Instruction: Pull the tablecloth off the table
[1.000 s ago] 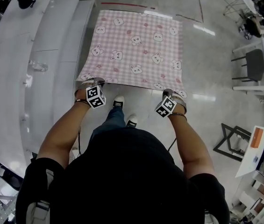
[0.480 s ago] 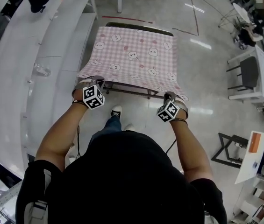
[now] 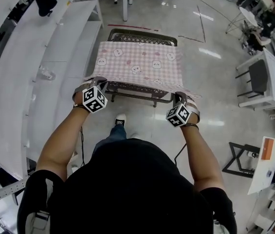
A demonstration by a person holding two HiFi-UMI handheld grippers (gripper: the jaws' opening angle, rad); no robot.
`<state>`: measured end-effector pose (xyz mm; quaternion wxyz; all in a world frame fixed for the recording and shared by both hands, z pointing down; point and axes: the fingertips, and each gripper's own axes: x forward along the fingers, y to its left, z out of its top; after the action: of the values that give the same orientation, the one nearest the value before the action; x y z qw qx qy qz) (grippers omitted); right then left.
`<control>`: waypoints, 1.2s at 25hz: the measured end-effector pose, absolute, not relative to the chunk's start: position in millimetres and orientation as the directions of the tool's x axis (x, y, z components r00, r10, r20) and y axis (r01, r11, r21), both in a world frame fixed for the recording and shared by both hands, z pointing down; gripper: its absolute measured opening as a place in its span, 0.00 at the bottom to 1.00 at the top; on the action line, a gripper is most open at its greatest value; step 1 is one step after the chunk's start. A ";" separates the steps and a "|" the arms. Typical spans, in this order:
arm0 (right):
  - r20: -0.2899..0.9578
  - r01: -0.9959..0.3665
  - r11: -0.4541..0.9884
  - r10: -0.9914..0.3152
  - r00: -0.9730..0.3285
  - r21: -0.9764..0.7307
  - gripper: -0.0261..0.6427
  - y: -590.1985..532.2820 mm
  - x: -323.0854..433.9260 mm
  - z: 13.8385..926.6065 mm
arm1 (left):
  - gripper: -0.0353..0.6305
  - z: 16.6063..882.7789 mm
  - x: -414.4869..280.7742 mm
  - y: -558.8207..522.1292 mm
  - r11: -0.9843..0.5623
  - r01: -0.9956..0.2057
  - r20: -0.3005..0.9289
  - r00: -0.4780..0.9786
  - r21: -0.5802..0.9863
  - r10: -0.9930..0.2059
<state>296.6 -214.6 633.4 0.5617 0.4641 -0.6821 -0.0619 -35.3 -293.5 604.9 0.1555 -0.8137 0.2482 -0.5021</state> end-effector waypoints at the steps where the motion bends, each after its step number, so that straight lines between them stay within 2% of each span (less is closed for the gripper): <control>1: 0.700 -0.564 0.555 -0.711 0.059 0.611 0.08 -214.2 297.3 627.1 | 0.06 599.7 -34.5 -292.4 -0.823 -0.253 0.734 0.373 -0.508 -0.568; 10: 0.639 -0.567 0.507 -0.768 0.046 0.649 0.08 -204.4 300.4 579.7 | 0.06 550.3 -30.9 -283.5 -0.778 -0.281 0.681 0.376 -0.562 -0.628; 30: 0.490 -0.591 0.344 -0.866 0.101 0.730 0.08 -159.4 232.7 467.6 | 0.06 456.6 -99.1 -244.2 -0.730 -0.324 0.569 0.467 -0.602 -0.677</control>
<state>232.7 -159.4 467.6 0.4917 0.5555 -0.6558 -0.1397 -99.1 -244.2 456.6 0.2105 -0.8303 0.3013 -0.4190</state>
